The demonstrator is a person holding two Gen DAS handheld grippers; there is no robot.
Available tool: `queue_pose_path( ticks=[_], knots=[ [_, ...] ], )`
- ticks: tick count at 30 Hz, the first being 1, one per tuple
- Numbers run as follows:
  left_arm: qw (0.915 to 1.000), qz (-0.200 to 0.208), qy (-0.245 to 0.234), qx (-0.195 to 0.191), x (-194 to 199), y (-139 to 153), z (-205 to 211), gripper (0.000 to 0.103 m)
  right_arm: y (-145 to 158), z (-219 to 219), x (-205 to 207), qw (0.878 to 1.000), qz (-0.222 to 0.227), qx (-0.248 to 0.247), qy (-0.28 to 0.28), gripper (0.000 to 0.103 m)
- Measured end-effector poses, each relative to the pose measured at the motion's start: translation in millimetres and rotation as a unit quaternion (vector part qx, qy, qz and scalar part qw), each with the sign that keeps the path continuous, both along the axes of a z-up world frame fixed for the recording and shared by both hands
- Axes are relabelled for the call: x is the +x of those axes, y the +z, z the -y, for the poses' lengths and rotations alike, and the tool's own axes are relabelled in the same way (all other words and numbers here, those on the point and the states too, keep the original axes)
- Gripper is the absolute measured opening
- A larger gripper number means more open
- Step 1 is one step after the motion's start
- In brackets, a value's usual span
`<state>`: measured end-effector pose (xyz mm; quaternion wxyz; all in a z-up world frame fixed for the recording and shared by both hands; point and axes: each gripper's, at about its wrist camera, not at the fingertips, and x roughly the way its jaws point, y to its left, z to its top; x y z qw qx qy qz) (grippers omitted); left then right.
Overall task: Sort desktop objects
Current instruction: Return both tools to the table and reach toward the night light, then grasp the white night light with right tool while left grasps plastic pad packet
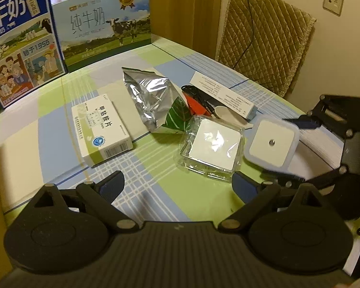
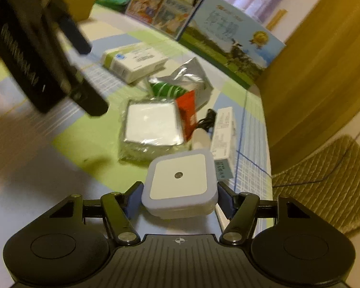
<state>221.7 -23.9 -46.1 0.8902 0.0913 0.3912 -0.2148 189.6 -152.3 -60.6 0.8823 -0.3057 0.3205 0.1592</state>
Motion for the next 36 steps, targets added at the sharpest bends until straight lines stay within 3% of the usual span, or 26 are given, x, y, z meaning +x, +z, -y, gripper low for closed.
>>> queue_pose_path(
  ticks=[4, 10, 19, 23, 27, 31, 36],
  knots=[
    [0.9995, 0.01, -0.031, 0.002, 3, -5, 9, 0.092, 16, 19, 11, 0.995, -0.008, 0.081, -0.055, 0.062],
    [0.9975, 0.012, -0.068, 0.013, 15, -18, 29, 0.091, 26, 46, 26, 0.976, -0.041, 0.175, -0.123, 0.062],
    [0.9946, 0.001, -0.1, 0.029, 40, -36, 53, 0.086, 30, 57, 29, 0.967, -0.046, 0.206, -0.146, 0.062],
    [0.9946, -0.008, -0.1, 0.026, 41, -39, 56, 0.069, 30, 60, 28, 0.964, -0.048, 0.213, -0.15, 0.062],
    [0.9969, -0.022, -0.071, 0.022, 25, -34, 46, 0.067, 30, 64, 26, 0.958, -0.057, 0.235, -0.155, 0.062],
    [0.9989, -0.043, -0.004, 0.016, -8, -30, 20, 0.067, 29, 65, 20, 0.943, -0.086, 0.279, -0.158, 0.062],
    [0.9954, -0.058, 0.076, 0.006, -49, -25, -9, 0.066, 30, 57, 2, 0.939, -0.095, 0.294, -0.148, 0.062]
  ],
)
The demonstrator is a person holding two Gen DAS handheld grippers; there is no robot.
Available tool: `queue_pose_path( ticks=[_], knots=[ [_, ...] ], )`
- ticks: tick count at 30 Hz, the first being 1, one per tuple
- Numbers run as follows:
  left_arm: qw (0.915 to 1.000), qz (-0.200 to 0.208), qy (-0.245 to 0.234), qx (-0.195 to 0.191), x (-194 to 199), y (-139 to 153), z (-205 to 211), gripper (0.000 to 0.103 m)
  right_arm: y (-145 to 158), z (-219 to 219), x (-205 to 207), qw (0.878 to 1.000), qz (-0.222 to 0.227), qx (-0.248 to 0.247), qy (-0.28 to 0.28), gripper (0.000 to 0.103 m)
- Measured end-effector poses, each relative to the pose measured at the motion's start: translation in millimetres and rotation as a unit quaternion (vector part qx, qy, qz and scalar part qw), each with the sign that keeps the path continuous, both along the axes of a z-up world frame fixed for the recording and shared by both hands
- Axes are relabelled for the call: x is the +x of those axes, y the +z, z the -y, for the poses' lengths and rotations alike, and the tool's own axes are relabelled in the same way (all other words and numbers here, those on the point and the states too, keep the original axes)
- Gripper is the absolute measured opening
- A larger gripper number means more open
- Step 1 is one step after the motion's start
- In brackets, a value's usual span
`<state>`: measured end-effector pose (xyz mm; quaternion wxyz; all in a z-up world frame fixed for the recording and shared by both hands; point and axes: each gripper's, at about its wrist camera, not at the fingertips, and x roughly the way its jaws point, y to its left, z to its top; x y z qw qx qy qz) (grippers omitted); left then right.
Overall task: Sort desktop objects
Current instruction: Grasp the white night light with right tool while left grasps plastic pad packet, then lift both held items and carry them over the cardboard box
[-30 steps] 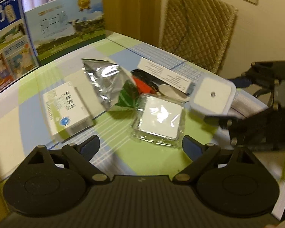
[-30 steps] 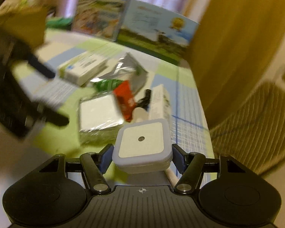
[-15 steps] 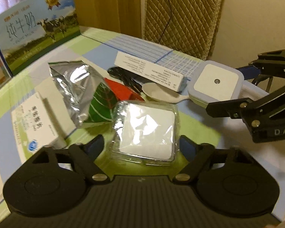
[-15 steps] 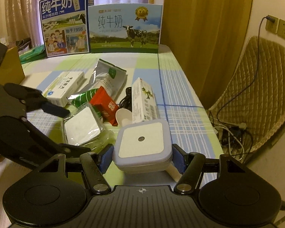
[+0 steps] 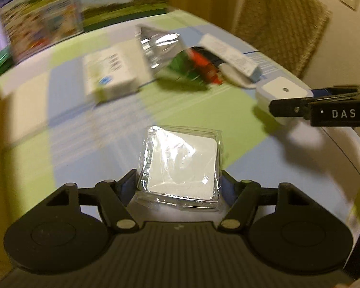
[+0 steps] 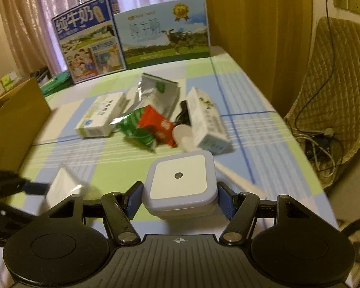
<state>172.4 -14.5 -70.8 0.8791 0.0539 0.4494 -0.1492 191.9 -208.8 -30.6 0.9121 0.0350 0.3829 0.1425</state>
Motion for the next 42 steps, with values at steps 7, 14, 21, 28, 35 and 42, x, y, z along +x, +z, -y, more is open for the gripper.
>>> queue_pose_path(
  ticks=[7, 14, 21, 28, 35, 42],
  knots=[
    [0.9976, 0.004, 0.065, -0.022, -34, 3, -19, 0.066, -6, -14, -31, 1.0, 0.004, -0.012, -0.008, 0.062],
    [0.9976, 0.014, 0.067, -0.016, -42, 2, -18, 0.066, -10, -27, -40, 0.998, 0.026, -0.062, 0.009, 0.062],
    [0.9979, 0.022, 0.06, -0.003, -45, 0, -14, 0.066, -23, -24, -38, 0.995, -0.002, -0.095, -0.01, 0.062],
    [0.9976, 0.025, 0.064, -0.007, -45, -1, -16, 0.066, -26, -28, -37, 0.993, 0.001, -0.115, -0.013, 0.063],
    [0.9973, 0.03, 0.066, -0.008, -45, -1, -14, 0.067, -23, -24, -33, 0.995, 0.008, -0.095, -0.031, 0.068],
    [0.9976, 0.027, 0.063, -0.006, -40, -4, -12, 0.067, -23, -20, -30, 0.996, 0.001, -0.076, -0.039, 0.066]
  ],
)
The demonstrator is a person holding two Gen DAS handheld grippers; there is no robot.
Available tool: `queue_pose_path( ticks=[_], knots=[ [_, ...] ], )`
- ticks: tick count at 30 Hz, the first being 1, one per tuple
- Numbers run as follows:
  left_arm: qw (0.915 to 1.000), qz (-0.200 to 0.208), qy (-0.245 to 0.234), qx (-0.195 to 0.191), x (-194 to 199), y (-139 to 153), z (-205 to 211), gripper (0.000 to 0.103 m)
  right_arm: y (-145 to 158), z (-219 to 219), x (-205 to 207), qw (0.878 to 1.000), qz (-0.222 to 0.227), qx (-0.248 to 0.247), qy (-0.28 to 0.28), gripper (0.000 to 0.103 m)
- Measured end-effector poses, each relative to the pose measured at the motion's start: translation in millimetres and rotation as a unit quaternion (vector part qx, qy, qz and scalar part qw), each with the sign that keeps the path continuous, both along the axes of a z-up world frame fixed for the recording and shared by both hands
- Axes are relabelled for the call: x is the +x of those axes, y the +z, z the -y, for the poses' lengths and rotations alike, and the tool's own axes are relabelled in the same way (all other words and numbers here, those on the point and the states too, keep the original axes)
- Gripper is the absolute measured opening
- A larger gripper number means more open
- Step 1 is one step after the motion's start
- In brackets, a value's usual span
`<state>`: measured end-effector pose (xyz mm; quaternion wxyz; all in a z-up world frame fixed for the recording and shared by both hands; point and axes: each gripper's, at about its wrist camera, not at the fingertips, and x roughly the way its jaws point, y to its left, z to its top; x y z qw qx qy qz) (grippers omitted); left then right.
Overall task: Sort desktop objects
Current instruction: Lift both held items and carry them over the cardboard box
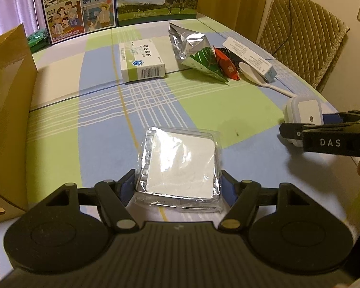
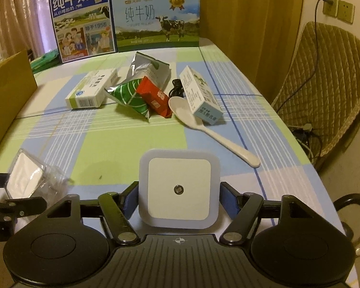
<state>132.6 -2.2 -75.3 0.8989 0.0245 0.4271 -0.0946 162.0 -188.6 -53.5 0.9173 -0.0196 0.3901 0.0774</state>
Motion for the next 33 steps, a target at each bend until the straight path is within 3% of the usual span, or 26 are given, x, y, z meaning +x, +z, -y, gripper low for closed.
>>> queue_pose_path(
  ticks=[8, 15, 23, 33],
  knots=[
    [0.9999, 0.001, -0.002, 0.014, -1, 1, 4, 0.065, 3, 0, -4, 1.0, 0.01, 0.004, 0.0, 0.062],
    [0.9998, 0.016, 0.006, 0.014, -12, 22, -1, 0.065, 17, -5, -15, 1.0, 0.016, 0.012, 0.004, 0.062],
    [0.9983, 0.045, 0.037, 0.001, -31, 64, -23, 0.065, 57, -31, -32, 0.998, 0.032, 0.039, 0.025, 0.062],
    [0.9906, 0.1, 0.092, 0.009, -56, 127, -80, 0.065, 122, -108, -38, 0.989, 0.081, 0.055, 0.111, 0.062]
  ],
)
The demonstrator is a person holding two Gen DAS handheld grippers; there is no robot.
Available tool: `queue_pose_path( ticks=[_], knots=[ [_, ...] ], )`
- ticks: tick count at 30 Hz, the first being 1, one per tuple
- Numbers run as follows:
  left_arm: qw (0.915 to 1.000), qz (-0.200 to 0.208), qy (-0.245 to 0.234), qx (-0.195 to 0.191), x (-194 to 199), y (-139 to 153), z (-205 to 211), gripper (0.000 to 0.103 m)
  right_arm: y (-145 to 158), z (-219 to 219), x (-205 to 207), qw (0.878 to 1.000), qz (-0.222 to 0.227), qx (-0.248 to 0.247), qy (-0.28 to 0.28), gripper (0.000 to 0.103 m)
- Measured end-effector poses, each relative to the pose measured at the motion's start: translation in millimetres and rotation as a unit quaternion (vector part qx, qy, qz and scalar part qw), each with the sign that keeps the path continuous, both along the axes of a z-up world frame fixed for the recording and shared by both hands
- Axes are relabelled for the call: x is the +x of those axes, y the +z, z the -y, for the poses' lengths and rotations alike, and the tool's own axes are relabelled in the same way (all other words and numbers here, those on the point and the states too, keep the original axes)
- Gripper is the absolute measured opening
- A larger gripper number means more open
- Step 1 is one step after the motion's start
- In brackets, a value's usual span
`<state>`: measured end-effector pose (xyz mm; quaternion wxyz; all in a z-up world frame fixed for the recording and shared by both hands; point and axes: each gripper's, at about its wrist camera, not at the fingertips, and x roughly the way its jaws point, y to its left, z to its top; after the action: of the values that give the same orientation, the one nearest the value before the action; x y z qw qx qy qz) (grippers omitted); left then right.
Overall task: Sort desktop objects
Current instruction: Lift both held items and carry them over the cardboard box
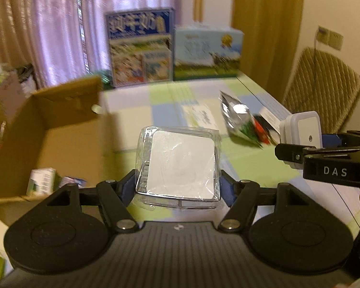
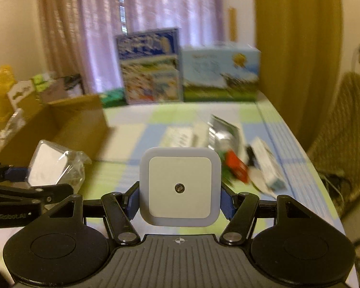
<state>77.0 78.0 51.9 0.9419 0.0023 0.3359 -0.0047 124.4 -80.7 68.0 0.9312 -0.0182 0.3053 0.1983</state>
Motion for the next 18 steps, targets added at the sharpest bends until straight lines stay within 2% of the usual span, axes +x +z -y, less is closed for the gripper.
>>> queue_pose_path(
  ticks=[5, 9, 18],
  knots=[
    [0.9989, 0.028, 0.038, 0.008, -15, 28, -46, 0.065, 24, -48, -3, 0.998, 0.019, 0.011, 0.051, 0.062],
    [0.9966, 0.037, 0.073, 0.012, -27, 38, -84, 0.065, 35, -92, 1, 0.995, 0.025, 0.015, 0.092, 0.062],
    [0.991, 0.028, 0.13, 0.019, -32, 38, -167, 0.065, 30, -186, 18, 0.985, 0.025, 0.005, 0.169, 0.062]
  ],
)
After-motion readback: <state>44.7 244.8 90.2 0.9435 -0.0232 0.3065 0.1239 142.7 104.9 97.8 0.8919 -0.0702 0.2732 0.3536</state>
